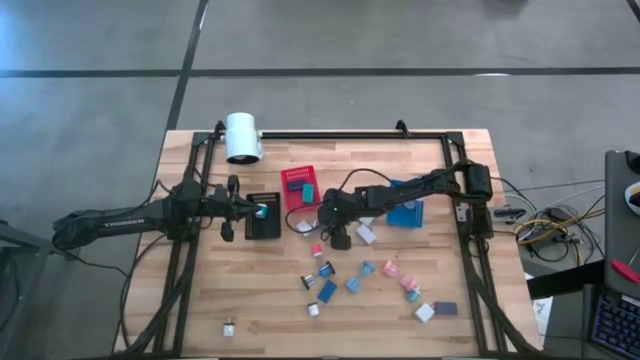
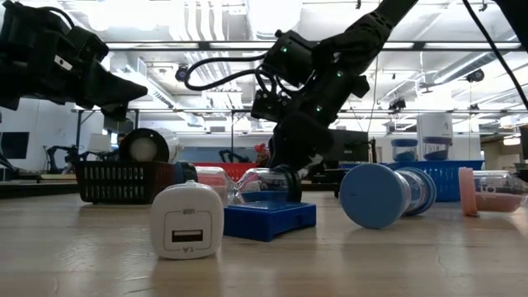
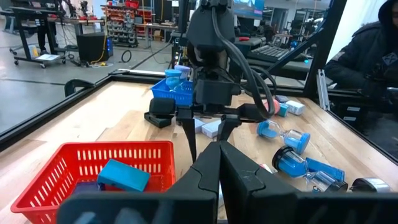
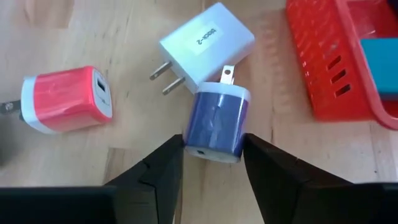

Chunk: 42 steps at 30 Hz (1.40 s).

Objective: Pick & Place Office items
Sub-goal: Put the violet charger adapter into the black bin

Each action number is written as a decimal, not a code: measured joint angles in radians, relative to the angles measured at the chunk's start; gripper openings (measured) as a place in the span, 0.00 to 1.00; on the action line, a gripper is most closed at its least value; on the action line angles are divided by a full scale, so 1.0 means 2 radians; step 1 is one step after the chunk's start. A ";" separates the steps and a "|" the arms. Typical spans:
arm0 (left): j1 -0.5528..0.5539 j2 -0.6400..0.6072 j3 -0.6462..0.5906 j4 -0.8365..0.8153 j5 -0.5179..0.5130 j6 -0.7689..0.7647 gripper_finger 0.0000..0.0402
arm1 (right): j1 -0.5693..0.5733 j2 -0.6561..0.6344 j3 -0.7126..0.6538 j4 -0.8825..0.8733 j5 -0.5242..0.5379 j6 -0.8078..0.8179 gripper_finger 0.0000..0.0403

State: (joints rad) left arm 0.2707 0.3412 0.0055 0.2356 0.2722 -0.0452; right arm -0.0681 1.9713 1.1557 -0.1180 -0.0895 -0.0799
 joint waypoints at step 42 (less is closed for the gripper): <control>0.000 0.004 0.000 -0.011 -0.001 0.004 0.03 | 0.001 -0.015 -0.017 0.049 0.002 0.031 0.30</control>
State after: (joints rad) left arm 0.2703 0.3488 0.0055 0.2145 0.2707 -0.0380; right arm -0.0654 1.9414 1.1212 -0.0205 -0.0849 -0.0189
